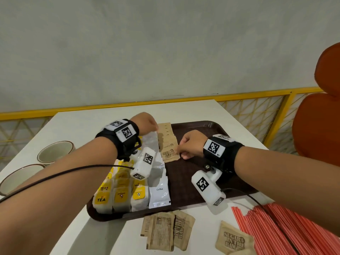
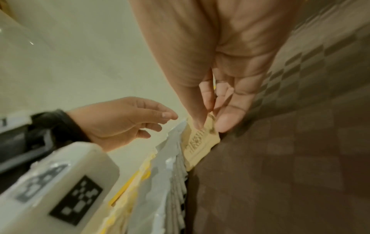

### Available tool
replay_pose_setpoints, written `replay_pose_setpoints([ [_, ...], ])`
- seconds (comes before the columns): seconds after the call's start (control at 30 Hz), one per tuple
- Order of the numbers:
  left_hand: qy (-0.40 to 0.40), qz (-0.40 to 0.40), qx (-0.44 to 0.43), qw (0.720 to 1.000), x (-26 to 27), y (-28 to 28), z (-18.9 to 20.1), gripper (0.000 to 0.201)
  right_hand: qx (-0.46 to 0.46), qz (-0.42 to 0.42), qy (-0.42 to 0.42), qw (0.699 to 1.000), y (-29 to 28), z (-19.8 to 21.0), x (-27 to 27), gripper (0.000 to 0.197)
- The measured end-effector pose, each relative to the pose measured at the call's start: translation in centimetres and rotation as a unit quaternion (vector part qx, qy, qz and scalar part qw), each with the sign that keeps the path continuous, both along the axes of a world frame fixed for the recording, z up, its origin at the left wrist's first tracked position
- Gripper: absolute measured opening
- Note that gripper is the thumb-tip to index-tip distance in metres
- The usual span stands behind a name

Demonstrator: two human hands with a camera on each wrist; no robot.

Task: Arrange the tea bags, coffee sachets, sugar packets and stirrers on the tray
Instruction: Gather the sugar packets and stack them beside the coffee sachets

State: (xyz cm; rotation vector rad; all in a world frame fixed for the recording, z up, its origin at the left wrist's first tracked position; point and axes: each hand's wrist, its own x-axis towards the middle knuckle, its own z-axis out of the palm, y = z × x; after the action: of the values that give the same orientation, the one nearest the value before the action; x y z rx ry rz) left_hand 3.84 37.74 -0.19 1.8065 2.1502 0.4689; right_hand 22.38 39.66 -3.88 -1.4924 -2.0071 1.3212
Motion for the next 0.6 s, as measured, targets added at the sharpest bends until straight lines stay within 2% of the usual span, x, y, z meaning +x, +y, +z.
replay_pose_setpoints([
  [0.07,-0.053,0.040,0.049,0.997,-1.3,-1.0,0.3,0.026,0.059,-0.031,0.002,0.998,0.0,0.1,0.0,0.019],
  [0.13,-0.092,0.079,0.075,0.990,-2.3,-1.9,0.3,0.030,0.068,-0.051,0.027,0.996,-0.3,-0.1,-0.4,0.015],
  [0.23,-0.112,0.112,0.082,0.984,-3.3,-2.7,-0.1,0.034,0.039,-0.047,0.031,0.998,-0.9,-0.5,-1.5,0.042],
  [0.3,-0.116,0.124,0.073,0.983,-3.6,-3.1,-0.5,0.035,0.024,-0.029,0.010,0.999,-1.1,-0.5,-2.3,0.048],
  [0.43,-0.129,0.129,0.055,0.982,-3.6,-3.9,-1.0,0.034,0.018,-0.017,-0.028,0.999,-1.4,-0.4,-2.8,0.038],
  [0.6,-0.095,0.111,0.031,0.989,-2.9,-4.1,-1.1,0.029,0.036,-0.011,-0.049,0.998,-1.3,-0.8,-2.9,0.033],
])
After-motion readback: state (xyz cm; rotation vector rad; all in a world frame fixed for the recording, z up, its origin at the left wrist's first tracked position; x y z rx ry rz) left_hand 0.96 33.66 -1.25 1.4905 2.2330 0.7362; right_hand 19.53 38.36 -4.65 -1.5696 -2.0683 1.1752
